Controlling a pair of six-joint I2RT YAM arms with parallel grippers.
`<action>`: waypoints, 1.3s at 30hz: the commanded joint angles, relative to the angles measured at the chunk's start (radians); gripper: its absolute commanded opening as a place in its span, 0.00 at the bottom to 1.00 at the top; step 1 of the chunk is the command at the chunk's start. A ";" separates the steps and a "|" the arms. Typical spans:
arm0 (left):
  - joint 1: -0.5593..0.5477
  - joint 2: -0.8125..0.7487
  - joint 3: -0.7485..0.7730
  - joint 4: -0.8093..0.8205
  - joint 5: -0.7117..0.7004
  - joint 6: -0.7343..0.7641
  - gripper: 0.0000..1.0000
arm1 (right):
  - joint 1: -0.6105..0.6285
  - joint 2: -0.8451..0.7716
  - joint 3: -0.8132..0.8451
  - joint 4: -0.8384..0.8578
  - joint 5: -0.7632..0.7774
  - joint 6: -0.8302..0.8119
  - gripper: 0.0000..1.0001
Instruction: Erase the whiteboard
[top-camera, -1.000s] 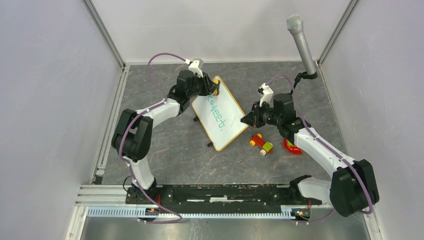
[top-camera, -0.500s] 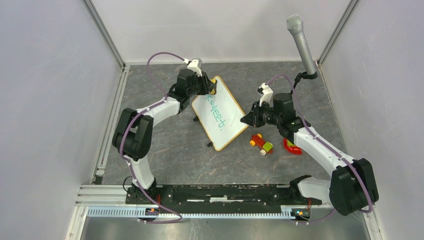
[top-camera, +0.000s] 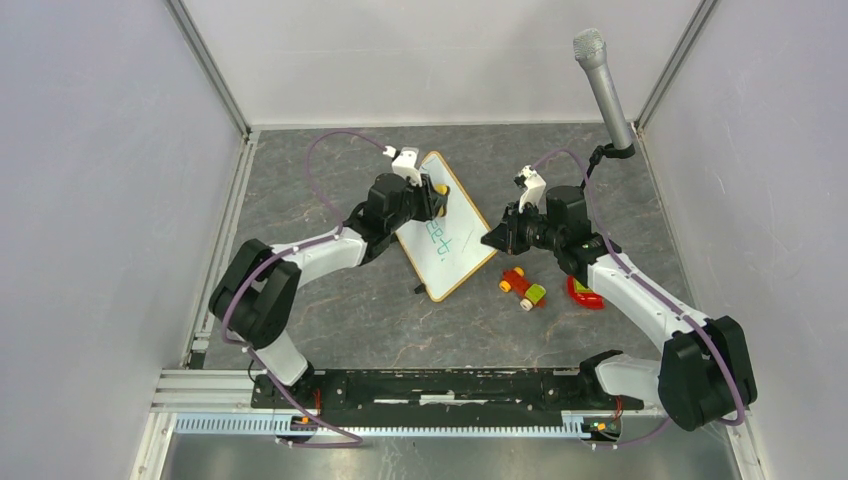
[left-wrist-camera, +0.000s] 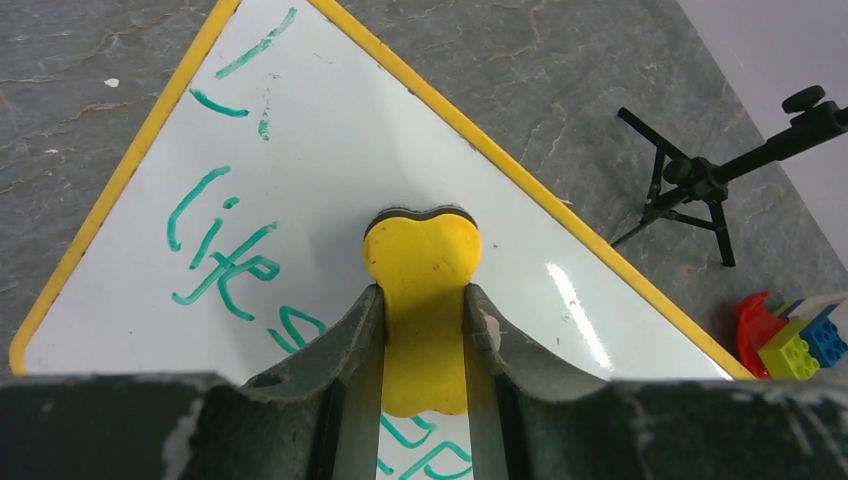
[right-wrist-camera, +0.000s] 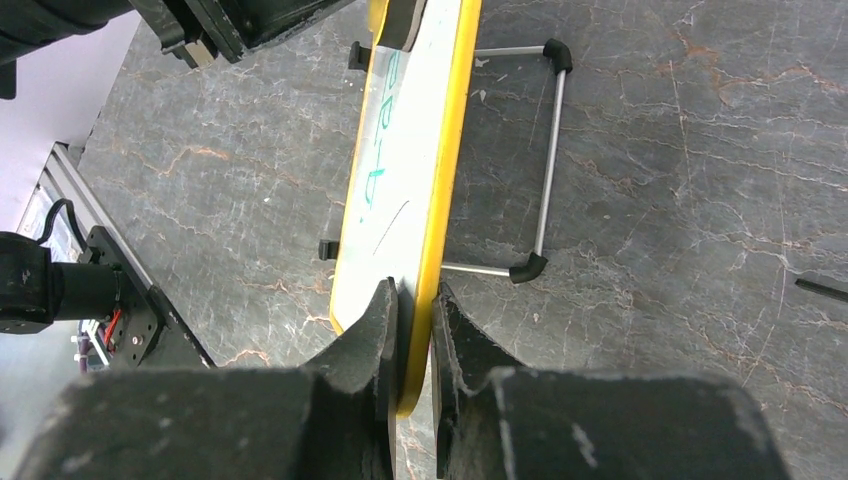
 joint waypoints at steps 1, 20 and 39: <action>-0.013 0.069 0.099 -0.085 -0.009 0.066 0.13 | 0.020 0.004 0.012 0.035 -0.076 -0.091 0.00; 0.152 0.286 0.392 -0.354 -0.009 0.019 0.11 | 0.021 0.051 0.013 0.019 -0.093 -0.122 0.00; 0.129 0.285 0.471 -0.303 0.090 -0.032 0.09 | 0.024 0.048 0.010 0.028 -0.107 -0.114 0.00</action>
